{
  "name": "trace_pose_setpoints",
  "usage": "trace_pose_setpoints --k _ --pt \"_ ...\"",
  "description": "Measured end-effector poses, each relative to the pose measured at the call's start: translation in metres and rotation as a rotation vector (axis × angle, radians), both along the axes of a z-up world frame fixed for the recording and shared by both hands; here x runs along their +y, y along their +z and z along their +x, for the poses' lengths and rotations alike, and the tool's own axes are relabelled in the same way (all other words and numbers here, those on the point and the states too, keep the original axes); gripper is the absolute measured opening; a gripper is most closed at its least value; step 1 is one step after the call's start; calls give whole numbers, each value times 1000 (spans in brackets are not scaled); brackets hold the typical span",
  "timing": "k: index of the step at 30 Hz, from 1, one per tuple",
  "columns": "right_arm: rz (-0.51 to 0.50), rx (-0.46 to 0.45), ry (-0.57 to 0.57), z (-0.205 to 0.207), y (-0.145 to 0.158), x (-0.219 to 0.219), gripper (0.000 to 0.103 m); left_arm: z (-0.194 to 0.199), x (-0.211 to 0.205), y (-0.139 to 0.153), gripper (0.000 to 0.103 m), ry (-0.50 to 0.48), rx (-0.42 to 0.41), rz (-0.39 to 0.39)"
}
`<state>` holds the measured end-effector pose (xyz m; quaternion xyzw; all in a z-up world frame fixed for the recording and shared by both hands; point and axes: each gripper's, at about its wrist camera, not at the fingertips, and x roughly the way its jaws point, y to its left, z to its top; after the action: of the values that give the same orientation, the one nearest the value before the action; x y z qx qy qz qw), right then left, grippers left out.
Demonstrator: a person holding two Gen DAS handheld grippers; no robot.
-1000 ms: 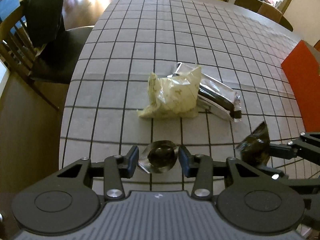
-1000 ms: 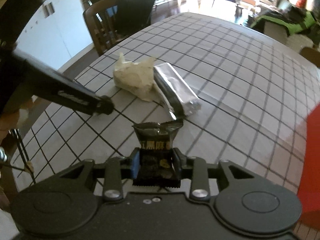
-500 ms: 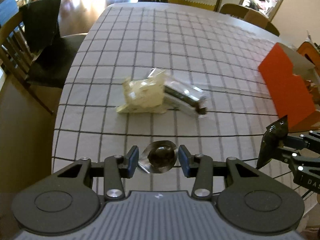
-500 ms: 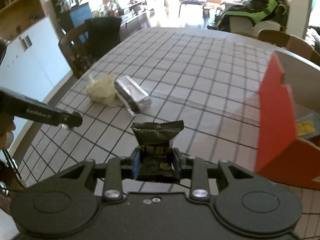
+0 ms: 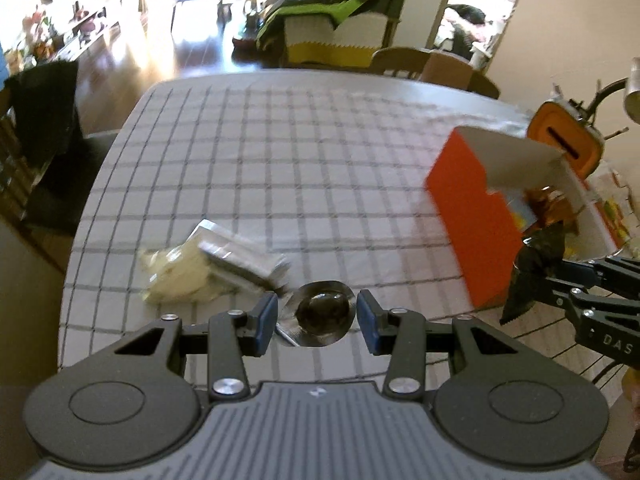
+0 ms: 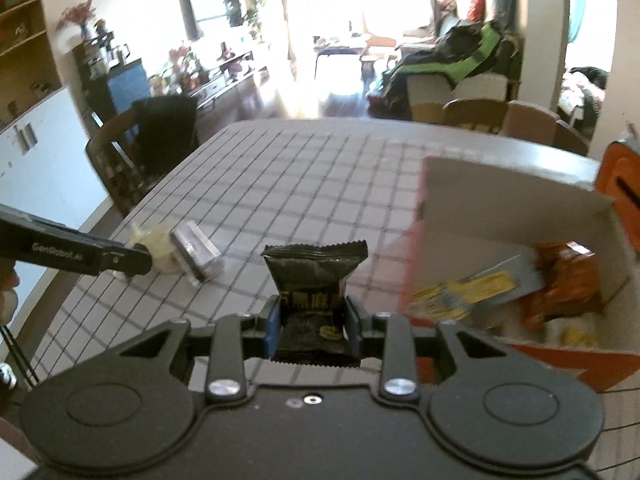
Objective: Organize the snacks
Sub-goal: 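Carry the black packet into the orange box with the right tool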
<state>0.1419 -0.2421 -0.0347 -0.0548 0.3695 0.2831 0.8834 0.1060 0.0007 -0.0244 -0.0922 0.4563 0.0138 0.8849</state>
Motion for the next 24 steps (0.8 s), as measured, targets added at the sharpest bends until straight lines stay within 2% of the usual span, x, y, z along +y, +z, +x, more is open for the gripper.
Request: trace_pose_setpoints --k 12,20,24 --pt "23 -91 -91 31 16 -72 32 39 -96 31 42 -112 -93 34" --pt "5 -81 -160 56 10 -116 32 77 -163 32 42 -182 -98 55" --pt "0 -58 -195 70 4 -142 32 97 -190 25 42 -213 -69 51"
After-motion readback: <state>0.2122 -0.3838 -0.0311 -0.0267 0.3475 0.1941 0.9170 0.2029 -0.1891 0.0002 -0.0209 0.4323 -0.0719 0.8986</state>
